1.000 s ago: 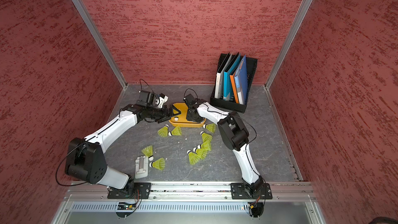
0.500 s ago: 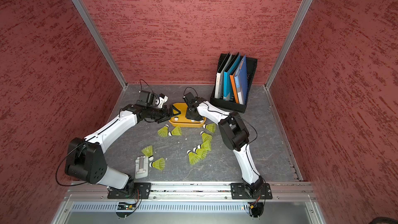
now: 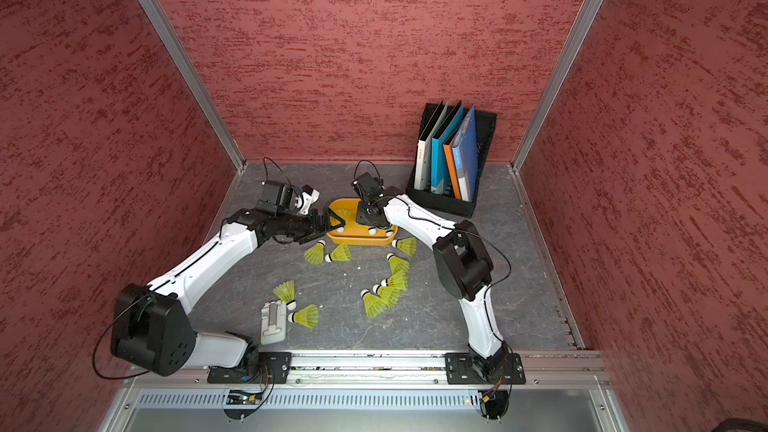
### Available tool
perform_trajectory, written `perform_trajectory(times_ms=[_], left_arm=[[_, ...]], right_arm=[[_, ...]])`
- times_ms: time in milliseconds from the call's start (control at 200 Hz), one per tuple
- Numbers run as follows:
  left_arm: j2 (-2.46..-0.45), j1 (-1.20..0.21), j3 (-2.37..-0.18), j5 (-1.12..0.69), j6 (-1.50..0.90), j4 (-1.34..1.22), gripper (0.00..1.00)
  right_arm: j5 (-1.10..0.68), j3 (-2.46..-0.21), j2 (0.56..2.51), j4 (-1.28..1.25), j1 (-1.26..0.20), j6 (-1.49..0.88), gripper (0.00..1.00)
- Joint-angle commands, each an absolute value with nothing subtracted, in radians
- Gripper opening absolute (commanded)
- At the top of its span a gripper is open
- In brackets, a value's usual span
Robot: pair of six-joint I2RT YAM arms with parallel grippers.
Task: Put the shuttlecocks into the storage box
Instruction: Place the shuttlecock in the storage box, then pick up the shuttlecock at the center of the board.
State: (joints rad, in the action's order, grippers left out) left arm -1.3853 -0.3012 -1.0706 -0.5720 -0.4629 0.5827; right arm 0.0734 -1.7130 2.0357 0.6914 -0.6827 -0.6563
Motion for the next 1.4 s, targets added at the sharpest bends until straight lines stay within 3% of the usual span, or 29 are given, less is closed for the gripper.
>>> perform_trajectory(times_ms=[0,271,486,621,972,1398], left_arm=[[-1.356,-0.336,-1.054,-0.546,-0.436,0.639,1.0],[-1.362,-0.497,-1.057,-0.461,-0.315,0.747,1.0],[-1.375,-0.576,-1.052,-0.489,-0.191,0.771,1.0],[-1.402,-0.633,-1.074,-0.52,-0.047,0.82,1.0],[-1.463,-0.713,-1.111,-0.468,0.334,0.841,1.0],[-1.609,-0.734,-1.128,-0.377,0.34,0.637,0.98]], right_arm=[[0.114,-1.647,1.933,0.583,-0.71,-0.546,0.44],[0.059,-1.399,1.721,0.491,-0.714,-0.439,0.55],[0.05,-1.231,1.543,0.558,-0.707,-0.424,0.77],[0.025,-1.137,1.437,0.604,-0.685,-0.453,0.83],[-0.016,-0.987,1.23,0.65,-0.631,-0.557,0.82],[-0.024,-0.904,1.146,0.663,-0.598,-0.633,0.75]])
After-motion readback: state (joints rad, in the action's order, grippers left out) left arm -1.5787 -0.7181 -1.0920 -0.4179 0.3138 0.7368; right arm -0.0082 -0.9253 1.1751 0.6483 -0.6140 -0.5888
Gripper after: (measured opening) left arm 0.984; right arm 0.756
